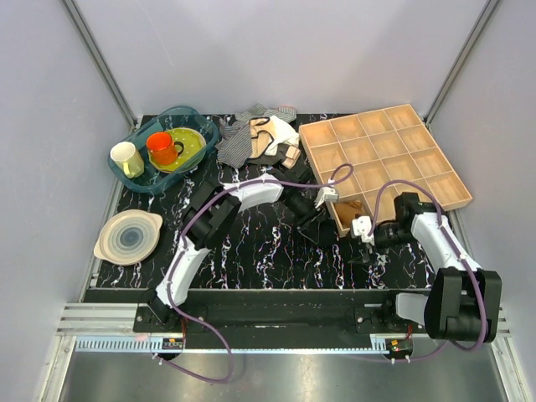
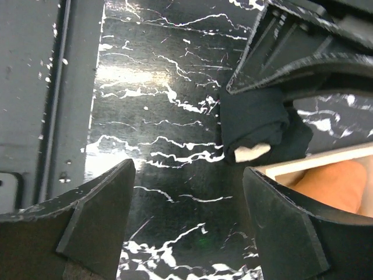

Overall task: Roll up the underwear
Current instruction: Roll the underwear to the center of the board.

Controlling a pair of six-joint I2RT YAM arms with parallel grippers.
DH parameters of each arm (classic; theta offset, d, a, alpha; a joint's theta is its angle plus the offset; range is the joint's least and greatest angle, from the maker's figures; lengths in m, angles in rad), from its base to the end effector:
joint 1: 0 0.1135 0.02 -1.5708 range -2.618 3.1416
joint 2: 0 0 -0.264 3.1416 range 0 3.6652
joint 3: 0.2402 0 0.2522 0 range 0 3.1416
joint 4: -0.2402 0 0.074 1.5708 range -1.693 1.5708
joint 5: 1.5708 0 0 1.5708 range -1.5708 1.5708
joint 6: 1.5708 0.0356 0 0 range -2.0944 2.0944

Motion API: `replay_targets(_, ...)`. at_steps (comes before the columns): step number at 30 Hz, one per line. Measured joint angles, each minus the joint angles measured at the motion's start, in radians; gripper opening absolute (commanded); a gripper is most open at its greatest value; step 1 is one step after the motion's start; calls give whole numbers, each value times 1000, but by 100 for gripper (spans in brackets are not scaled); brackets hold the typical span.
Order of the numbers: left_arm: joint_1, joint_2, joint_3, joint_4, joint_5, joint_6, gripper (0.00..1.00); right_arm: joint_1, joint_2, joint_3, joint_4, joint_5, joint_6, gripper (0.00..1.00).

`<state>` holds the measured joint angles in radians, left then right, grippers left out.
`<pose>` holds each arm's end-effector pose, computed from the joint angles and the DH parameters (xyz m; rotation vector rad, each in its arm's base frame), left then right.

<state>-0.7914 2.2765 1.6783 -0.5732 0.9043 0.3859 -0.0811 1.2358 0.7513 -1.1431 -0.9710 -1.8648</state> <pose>0.3068 -0.3503 0.1376 1.6713 2.0389 -1.3552 0.1744 0.0153 0.2079 -1.7427 1.4499 0.7264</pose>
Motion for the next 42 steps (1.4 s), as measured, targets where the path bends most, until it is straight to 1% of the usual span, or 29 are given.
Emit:
replay_targets(3, 23, 61, 70, -61, 75, -36, 42, 41, -27, -37, 66, 2, -53, 84)
replay_targets(8, 43, 121, 140, -121, 141, -83, 43, 182, -51, -76, 219, 43, -63, 84)
replay_targets(12, 45, 147, 176, -155, 162, -111, 44, 292, -40, -106, 375, 111, -28, 83)
replay_targets(15, 45, 154, 187, -169, 164, -126, 44, 337, -4, -123, 479, 171, 5, 83)
replay_targets(19, 45, 163, 201, -182, 166, -138, 44, 368, 54, -141, 591, 251, 27, 78)
replay_targets(22, 45, 169, 212, -190, 166, -151, 46, 377, 82, -145, 645, 287, 34, 69)
replay_targets(24, 45, 176, 221, -196, 166, -159, 48, 382, 101, -147, 681, 311, 42, 57)
replay_targets(25, 45, 178, 225, -199, 166, -165, 52, 383, 111, -147, 698, 323, 47, 54)
replay_targets(26, 45, 178, 225, -198, 165, -172, 56, 383, 118, -146, 714, 331, 51, 46)
replay_targets(27, 45, 178, 225, -196, 165, -179, 60, 384, 123, -146, 729, 338, 58, 43)
replay_targets(28, 45, 175, 220, -192, 167, -192, 68, 384, 126, -146, 740, 352, 67, 40)
replay_targets(29, 45, 163, 203, -174, 169, -208, 76, 384, 127, -146, 747, 361, 74, 37)
replay_targets(30, 45, 150, 185, -154, 169, -217, 99, 384, 127, -146, 749, 365, 81, 33)
replay_targets(33, 47, 58, 63, -46, 163, -271, 99, 387, 128, -146, 753, 372, 102, 31)
replay_targets(36, 54, -34, -74, 101, 92, -315, 99, 387, 134, -137, 745, 372, 119, 30)
replay_targets(39, 84, -119, -230, 276, 54, -380, 99, 387, 154, -110, 717, 369, 140, 28)
replay_targets(42, 127, -185, -348, 415, 4, -439, 99, 387, 191, -58, 662, 368, 169, 28)
